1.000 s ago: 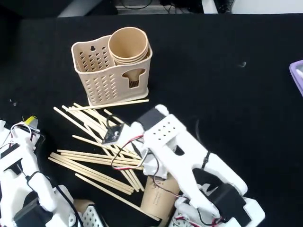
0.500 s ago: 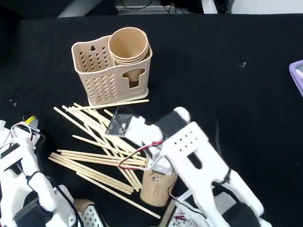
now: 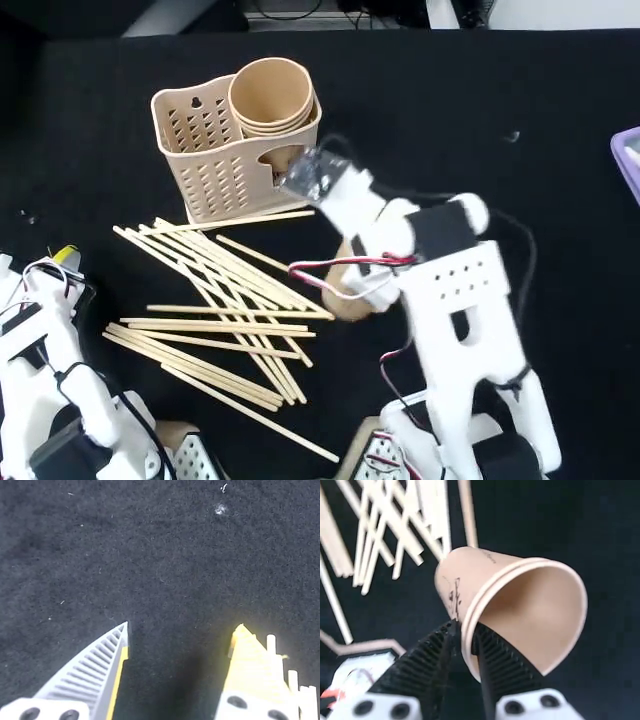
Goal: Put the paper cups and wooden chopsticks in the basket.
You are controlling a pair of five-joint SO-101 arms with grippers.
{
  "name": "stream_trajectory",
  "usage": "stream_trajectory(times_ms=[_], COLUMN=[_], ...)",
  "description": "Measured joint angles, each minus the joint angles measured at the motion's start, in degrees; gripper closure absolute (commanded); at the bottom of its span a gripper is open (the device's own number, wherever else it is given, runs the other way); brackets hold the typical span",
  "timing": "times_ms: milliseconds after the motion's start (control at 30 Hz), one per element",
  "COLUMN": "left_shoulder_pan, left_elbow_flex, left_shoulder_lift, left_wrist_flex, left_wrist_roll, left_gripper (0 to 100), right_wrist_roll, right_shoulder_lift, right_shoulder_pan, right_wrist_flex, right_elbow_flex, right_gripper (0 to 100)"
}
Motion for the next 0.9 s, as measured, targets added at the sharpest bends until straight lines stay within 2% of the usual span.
stream_trajectory(times_ms=[300, 533, 700, 900], left_shoulder_pan=[0.0, 0.0, 0.0, 0.0], left_elbow_flex=[0.0, 0.0, 0.0, 0.0], left_shoulder_lift=[0.0, 0.0, 0.0, 0.0], left_wrist_flex=[0.0, 0.0, 0.0, 0.0], left_wrist_roll=[0.0, 0.0, 0.0, -0.1], left_gripper=[68, 68, 68, 68], right_wrist_roll=[-0.1, -5.6, -6.9, -6.9], right_shoulder_lift=[0.0, 0.0, 8.7, 19.9], right_shoulder_pan=[5.2, -1.0, -5.8, -6.5], right_wrist_flex=[0.0, -5.5, -13.3, -16.7], right_elbow_flex=[-22.4, -41.4, -44.1, -46.2], right_gripper=[98.8, 98.8, 98.8, 98.8])
